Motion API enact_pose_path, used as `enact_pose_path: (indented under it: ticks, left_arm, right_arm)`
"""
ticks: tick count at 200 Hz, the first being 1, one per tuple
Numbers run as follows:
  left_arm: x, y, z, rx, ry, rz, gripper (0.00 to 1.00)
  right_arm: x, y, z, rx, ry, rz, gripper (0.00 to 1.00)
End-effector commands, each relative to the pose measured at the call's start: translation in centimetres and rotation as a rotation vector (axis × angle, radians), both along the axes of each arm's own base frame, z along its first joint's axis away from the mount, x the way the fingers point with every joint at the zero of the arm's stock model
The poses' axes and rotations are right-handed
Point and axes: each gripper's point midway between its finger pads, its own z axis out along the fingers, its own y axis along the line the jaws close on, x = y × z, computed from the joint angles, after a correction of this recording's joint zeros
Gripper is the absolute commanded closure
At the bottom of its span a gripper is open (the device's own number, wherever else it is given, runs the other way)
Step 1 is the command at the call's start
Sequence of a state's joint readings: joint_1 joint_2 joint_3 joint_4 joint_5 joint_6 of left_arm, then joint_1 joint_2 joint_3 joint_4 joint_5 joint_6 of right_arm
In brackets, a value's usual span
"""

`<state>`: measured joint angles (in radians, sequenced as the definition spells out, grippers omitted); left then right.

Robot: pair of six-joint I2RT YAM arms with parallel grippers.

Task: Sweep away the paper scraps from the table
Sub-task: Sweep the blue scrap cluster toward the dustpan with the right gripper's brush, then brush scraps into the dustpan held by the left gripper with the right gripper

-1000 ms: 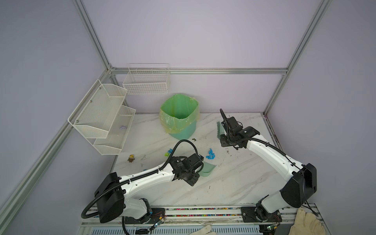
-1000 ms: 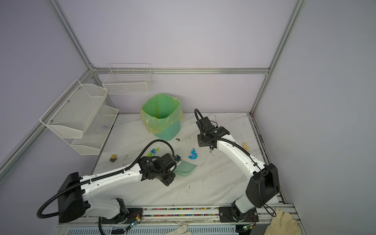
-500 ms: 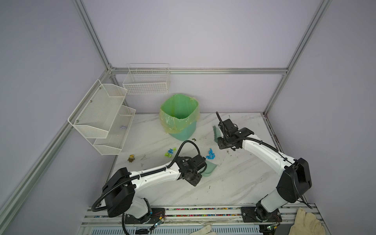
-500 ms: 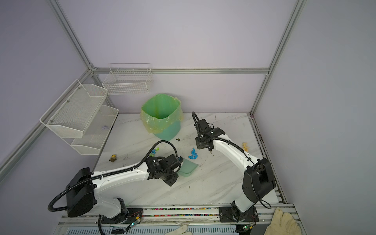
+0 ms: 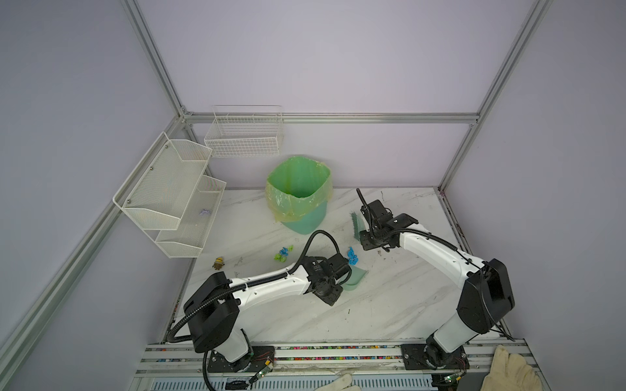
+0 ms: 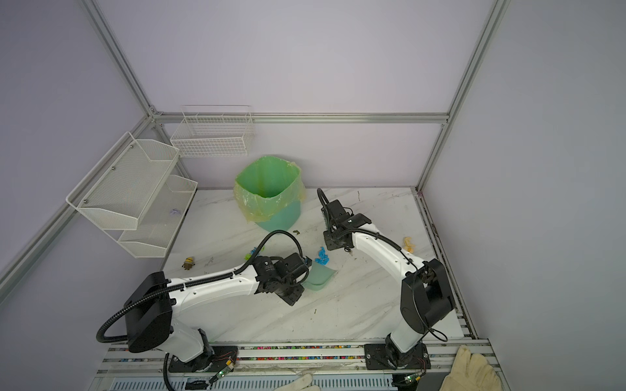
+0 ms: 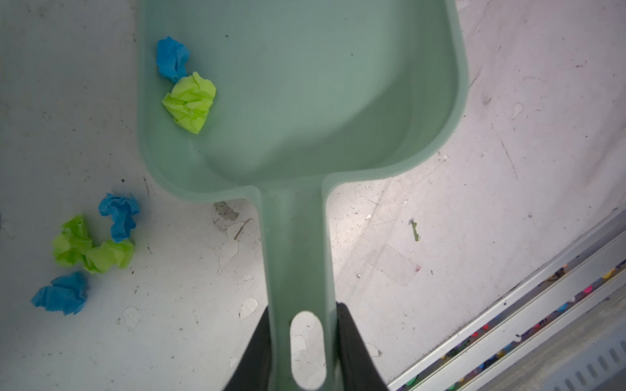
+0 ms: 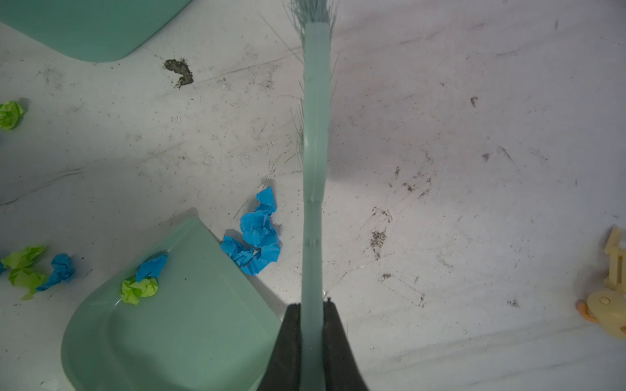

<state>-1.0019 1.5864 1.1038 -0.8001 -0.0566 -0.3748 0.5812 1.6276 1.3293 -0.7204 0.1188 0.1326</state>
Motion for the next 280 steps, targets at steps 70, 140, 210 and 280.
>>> enact_pose_path:
  ticks: [70,140,210,280]
  left_arm:
    - [2.0,-2.2,1.6,-0.022,-0.055,0.006,1.0]
    - [2.4,-2.0,0.9,0.011,-0.06,0.0,1.0]
    - [2.2,-1.5,1.0,0.019,-0.071,-0.001,1.0]
    - [0.8,0.0,2.6,-0.036,-0.069,0.021,1.0]
  right_arm:
    - [-5.0,3.1,-2.2,0.084,0.08,0.11,1.0]
    - [-10.8,4.4,0.6,0.351,0.139,0.156,1.0]
    - [-9.6,1.6,4.7,0.376,0.01,-0.051,1.0]
    - [-6.9,-4.5,3.2,0.083,-0.071,-0.3,1.0]
